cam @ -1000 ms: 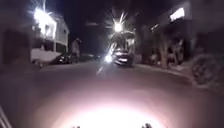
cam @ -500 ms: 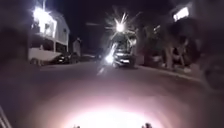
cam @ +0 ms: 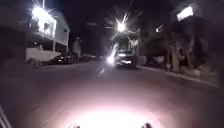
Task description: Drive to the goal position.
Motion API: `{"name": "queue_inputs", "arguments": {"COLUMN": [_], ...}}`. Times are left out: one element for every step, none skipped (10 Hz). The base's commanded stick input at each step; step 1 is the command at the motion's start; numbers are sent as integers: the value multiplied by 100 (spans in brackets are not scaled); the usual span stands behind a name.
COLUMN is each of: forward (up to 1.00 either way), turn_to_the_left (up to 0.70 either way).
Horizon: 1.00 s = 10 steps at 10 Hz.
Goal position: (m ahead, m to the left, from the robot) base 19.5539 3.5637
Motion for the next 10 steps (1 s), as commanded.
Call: {"name": "queue_inputs", "arguments": {"forward": [85,85,85,85,85,85,85,85,85,85], "turn_to_the_left": [0,0,0,0,0,0,0,0,0,0]}}
